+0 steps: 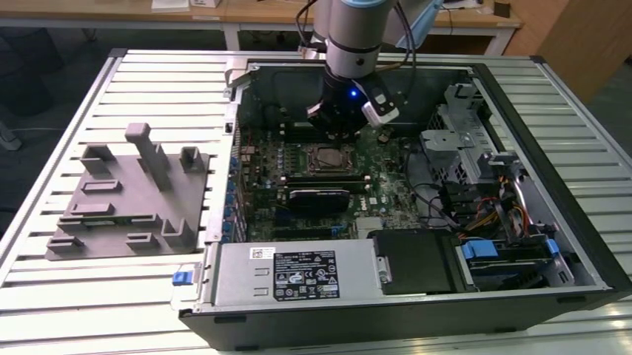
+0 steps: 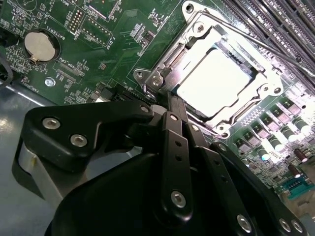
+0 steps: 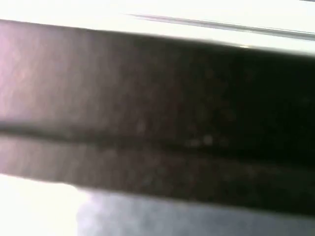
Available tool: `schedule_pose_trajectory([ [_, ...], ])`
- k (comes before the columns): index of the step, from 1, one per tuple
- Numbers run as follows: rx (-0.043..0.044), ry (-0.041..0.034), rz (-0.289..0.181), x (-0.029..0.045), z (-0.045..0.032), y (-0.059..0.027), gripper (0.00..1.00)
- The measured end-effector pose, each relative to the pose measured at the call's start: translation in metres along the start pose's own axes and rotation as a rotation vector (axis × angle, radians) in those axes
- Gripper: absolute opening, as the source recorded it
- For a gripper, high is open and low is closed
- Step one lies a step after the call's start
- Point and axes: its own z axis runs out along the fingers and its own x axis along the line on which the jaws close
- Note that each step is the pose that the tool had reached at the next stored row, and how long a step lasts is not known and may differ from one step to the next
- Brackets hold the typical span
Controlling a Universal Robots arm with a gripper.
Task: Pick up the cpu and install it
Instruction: 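Install the first cpu locking lever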
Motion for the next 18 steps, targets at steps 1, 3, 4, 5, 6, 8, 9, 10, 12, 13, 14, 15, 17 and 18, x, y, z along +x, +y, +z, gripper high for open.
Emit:
schedule_pose_trajectory([
  [1,-0.0033,0.0002,0.0,0.0,0.0001,-0.0002,0.11],
  [3,-0.0105,0.0009,0.0,-0.0004,0.0001,-0.0001,0.11],
  [4,-0.0149,0.0008,0.0,-0.0008,0.0004,0.0002,0.11],
  [5,-0.0184,0.0009,0.0,-0.0012,0.0005,0.0003,0.11],
  [6,-0.0216,0.001,0.0,-0.0014,0.0005,0.0003,0.11],
  [8,-0.0271,0.0018,0.0,-0.0009,-0.0003,-0.0007,0.11],
  [9,-0.0289,0.0021,0.0,-0.0007,-0.0003,-0.0009,0.11],
  [10,-0.0293,0.0027,0.0,-0.0008,-0.0007,-0.0007,0.11],
  [12,-0.0334,0.0013,0.0,-0.0016,-0.0017,0.0005,0.11],
  [13,-0.0346,0.0009,0.0,-0.0017,-0.0033,0.0007,0.11],
  [14,-0.0346,0.0013,0.0,-0.0017,-0.0052,0.0009,0.11],
  [15,-0.0335,0.0023,0.0,-0.0016,-0.0075,0.0008,0.11],
  [17,-0.0331,0.0029,0.0,-0.0014,-0.0117,0.0009,0.11],
  [18,-0.0331,0.0029,0.0,-0.0014,-0.0137,0.0009,0.11],
])
